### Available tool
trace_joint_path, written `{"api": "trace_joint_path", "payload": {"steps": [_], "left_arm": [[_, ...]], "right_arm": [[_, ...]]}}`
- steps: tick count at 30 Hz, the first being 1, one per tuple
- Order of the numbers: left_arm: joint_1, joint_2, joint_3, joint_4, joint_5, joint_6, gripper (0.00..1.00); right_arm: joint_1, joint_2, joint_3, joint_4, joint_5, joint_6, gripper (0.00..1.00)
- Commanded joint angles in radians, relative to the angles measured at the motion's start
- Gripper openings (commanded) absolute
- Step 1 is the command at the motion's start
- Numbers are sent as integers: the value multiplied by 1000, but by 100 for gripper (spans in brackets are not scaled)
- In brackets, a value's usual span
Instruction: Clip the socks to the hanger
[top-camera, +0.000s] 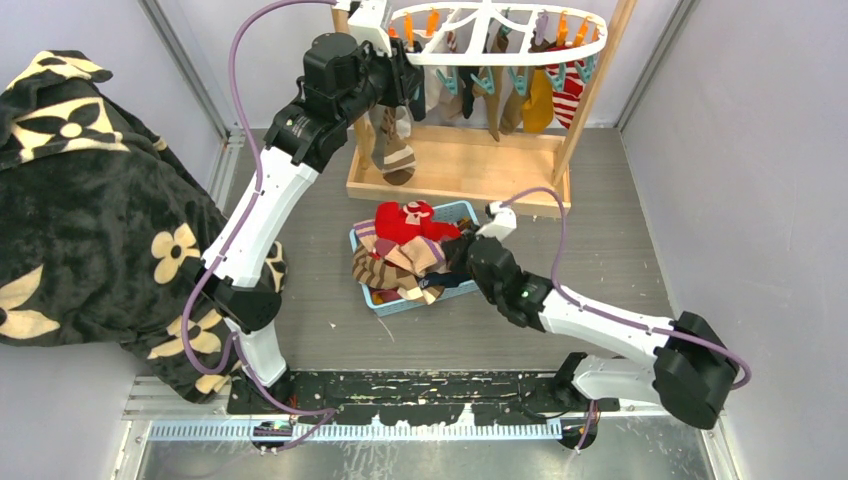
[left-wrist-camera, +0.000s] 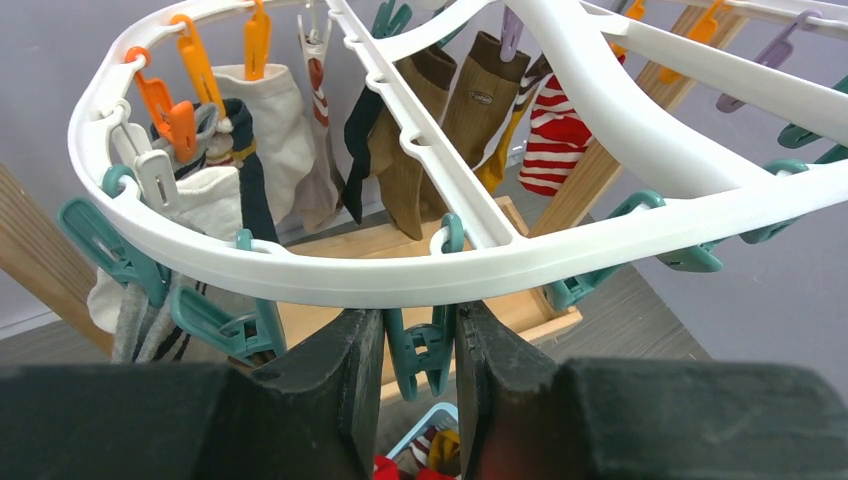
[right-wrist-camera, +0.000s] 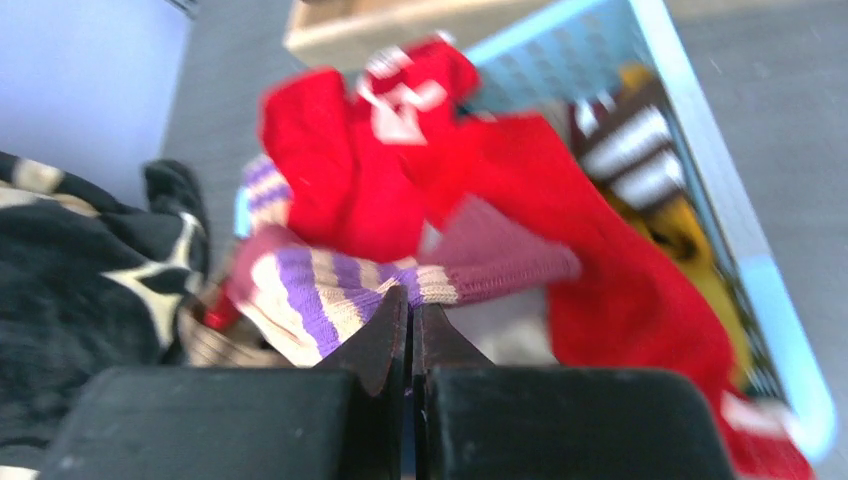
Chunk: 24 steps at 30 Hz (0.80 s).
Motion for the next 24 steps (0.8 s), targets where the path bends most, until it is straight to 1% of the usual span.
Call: {"api": "trace_joint_path", "payload": {"steps": [1,3,6,7,9,13,15,18,20,22,24], "left_arm": [[-1,-59,4,47,17,-1,0],[-1,-57,2,49,17,-1,0],[-5,-55,4,49,17,-1,0],[-6,-54,4,49,17,-1,0],[-9,-52,5,50,17,-1,0],[-11,-49,8,50,17,-2,0],[-12,-48,8,48,17,-2,0],[-11,-50,6,47,17,0,0],[-11,-51,5,47,17,-2,0],[-11,-52,6,48,37,-4,0],[-12,-52,8,49,46,-7,0]], "right_arm": [[36,-119,-102,-85,133,140,7],[38,-155,-135,-100,145,154,16],[37,-176,-155,-97,146,173,45],[36,-178,-154,-95,144,178,52],[37,-177,-146,-94,135,187,59],[31,-174,-130,-107,133,230,61],[10,-174,-115,-153,133,271,61],[-43,-182,-94,-212,84,306,61],[-92,-193,-81,-238,16,306,60],[-166,-194,-75,-229,-122,270,60],[-244,-174,-49,-262,-264,237,58]]}}
